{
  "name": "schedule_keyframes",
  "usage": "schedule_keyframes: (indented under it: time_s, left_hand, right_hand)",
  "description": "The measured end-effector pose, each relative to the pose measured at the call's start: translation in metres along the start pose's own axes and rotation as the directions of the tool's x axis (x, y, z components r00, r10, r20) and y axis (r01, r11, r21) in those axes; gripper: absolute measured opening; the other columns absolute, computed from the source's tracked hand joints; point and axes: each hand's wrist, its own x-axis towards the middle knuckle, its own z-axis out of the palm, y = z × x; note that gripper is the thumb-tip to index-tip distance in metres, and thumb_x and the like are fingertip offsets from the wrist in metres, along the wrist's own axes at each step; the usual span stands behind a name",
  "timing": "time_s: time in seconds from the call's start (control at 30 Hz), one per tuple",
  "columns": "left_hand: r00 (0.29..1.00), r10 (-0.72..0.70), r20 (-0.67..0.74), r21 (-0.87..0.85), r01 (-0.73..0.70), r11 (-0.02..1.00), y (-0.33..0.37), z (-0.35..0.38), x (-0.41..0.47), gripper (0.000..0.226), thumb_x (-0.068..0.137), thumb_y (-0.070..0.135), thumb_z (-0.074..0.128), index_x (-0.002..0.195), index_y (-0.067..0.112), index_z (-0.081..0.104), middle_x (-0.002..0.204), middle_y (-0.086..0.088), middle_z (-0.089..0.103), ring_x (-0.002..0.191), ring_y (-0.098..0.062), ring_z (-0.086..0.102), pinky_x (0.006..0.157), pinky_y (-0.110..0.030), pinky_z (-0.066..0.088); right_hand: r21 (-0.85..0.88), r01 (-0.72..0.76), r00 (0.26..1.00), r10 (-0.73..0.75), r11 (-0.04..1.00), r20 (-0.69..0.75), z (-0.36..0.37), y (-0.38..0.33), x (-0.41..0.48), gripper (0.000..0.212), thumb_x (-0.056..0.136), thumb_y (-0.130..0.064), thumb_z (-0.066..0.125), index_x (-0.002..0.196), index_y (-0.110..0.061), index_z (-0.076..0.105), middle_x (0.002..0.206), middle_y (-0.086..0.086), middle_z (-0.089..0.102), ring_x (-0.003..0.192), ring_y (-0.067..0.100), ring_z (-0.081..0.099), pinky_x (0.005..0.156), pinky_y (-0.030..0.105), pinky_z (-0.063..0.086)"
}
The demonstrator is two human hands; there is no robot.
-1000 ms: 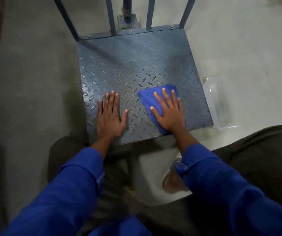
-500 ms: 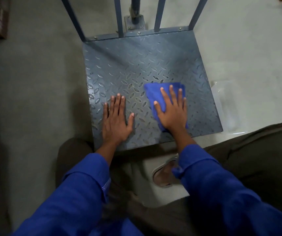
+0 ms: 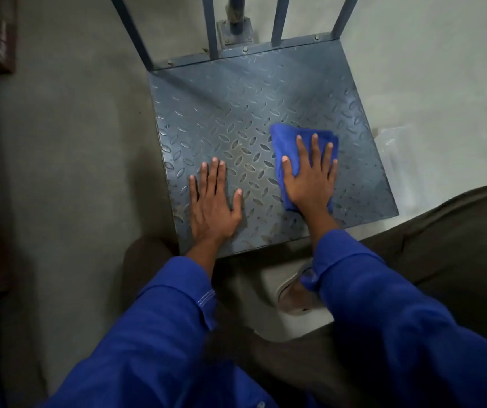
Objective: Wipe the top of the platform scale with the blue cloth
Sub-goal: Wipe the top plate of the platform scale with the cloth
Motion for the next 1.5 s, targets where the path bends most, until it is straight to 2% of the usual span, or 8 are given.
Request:
schedule_keyframes:
  time_s: [0.1, 0.4, 0.63, 0.77, 0.93, 1.13, 1.3, 1.5]
  left_hand:
    - [1.000, -0.010, -0.001, 0.007, 0.010, 1.000, 0.001, -0.001, 0.000, 0.075, 0.109, 0.055, 0.026, 0.171, 0.018, 0.003, 0.179, -0.001, -0.005, 0.165, -0.020, -0.009, 0.133, -0.052, 0.002]
    - [1.000, -0.013, -0.002, 0.000, 0.013, 1.000, 0.001, 0.000, 0.001, 0.075, 0.108, 0.055, 0.025, 0.171, 0.018, 0.008, 0.179, -0.002, 0.000, 0.165, -0.021, -0.005, 0.133, -0.052, 0.003]
    - [1.000, -0.007, -0.006, 0.006, 0.007, 1.000, 0.001, -0.003, 0.000, 0.075, 0.109, 0.057, 0.024, 0.171, 0.019, 0.005, 0.179, -0.001, -0.002, 0.165, -0.021, -0.007, 0.134, -0.051, -0.001]
    - [1.000, -0.008, -0.024, -0.009, 0.008, 1.000, 0.001, -0.001, 0.000, 0.072, 0.109, 0.051, 0.027, 0.171, 0.017, 0.010, 0.179, -0.002, 0.002, 0.165, -0.020, -0.004, 0.134, -0.051, 0.002]
    - [0.999, -0.024, -0.033, -0.023, 0.023, 0.999, 0.001, 0.000, -0.001, 0.066, 0.110, 0.041, 0.028, 0.170, 0.017, 0.014, 0.179, -0.002, 0.007, 0.165, -0.018, -0.001, 0.134, -0.051, 0.003]
    - [0.998, -0.050, -0.031, 0.018, 0.050, 0.999, 0.006, 0.002, 0.002, 0.069, 0.109, 0.043, 0.025, 0.171, 0.022, 0.005, 0.179, -0.003, -0.004, 0.165, -0.023, -0.008, 0.133, -0.055, 0.003]
    - [0.995, -0.082, -0.060, 0.025, 0.084, 0.996, 0.003, 0.000, 0.036, 0.065, 0.109, 0.041, 0.022, 0.171, 0.024, 0.009, 0.179, -0.004, 0.002, 0.165, -0.025, -0.003, 0.132, -0.056, 0.003]
    - [0.991, -0.084, -0.101, 0.051, 0.089, 0.995, -0.006, 0.001, 0.066, 0.065, 0.110, 0.043, 0.021, 0.171, 0.022, 0.008, 0.179, -0.005, 0.002, 0.165, -0.025, -0.003, 0.132, -0.057, 0.002]
  right_hand:
    - [-0.014, -0.098, 0.995, 0.098, 0.995, -0.031, 0.001, -0.033, -0.051, 0.062, 0.109, -0.060, 0.032, 0.166, -0.036, 0.028, 0.177, 0.002, 0.019, 0.163, 0.035, 0.013, 0.128, 0.060, 0.019]
    - [-0.013, 0.193, 0.980, -0.192, 0.981, 0.061, 0.003, -0.025, -0.057, 0.063, 0.105, -0.065, 0.036, 0.164, -0.043, 0.029, 0.176, -0.006, 0.021, 0.164, 0.028, 0.010, 0.131, 0.053, 0.014]
    - [-0.014, -0.245, 0.967, 0.243, 0.969, -0.081, -0.004, -0.002, -0.070, 0.064, 0.107, -0.060, 0.035, 0.166, -0.037, 0.026, 0.176, 0.001, 0.019, 0.163, 0.034, 0.014, 0.128, 0.059, 0.019]
    - [-0.006, 0.014, 0.999, -0.013, 1.000, 0.031, 0.003, -0.039, -0.115, 0.061, 0.108, -0.057, 0.034, 0.166, -0.037, 0.027, 0.177, 0.000, 0.017, 0.164, 0.032, 0.010, 0.131, 0.056, 0.012]
    - [0.038, 0.282, 0.957, -0.284, 0.959, 0.053, 0.003, -0.019, -0.038, 0.061, 0.106, -0.060, 0.040, 0.164, -0.041, 0.031, 0.175, -0.005, 0.024, 0.164, 0.031, 0.013, 0.130, 0.055, 0.016]
    - [0.036, -0.131, 0.990, 0.133, 0.991, -0.054, 0.004, -0.026, -0.042, 0.062, 0.106, -0.062, 0.038, 0.164, -0.040, 0.033, 0.175, -0.003, 0.023, 0.163, 0.031, 0.016, 0.128, 0.057, 0.019]
    - [-0.004, 0.169, 0.986, -0.169, 0.986, 0.005, 0.011, -0.031, -0.052, 0.060, 0.107, -0.063, 0.036, 0.163, -0.043, 0.032, 0.176, -0.006, 0.021, 0.164, 0.029, 0.012, 0.130, 0.053, 0.015]
    - [0.066, 0.153, 0.986, -0.157, 0.986, 0.062, 0.016, -0.024, 0.044, 0.066, 0.102, -0.073, 0.035, 0.163, -0.048, 0.027, 0.176, -0.011, 0.016, 0.165, 0.026, 0.006, 0.132, 0.053, 0.010]
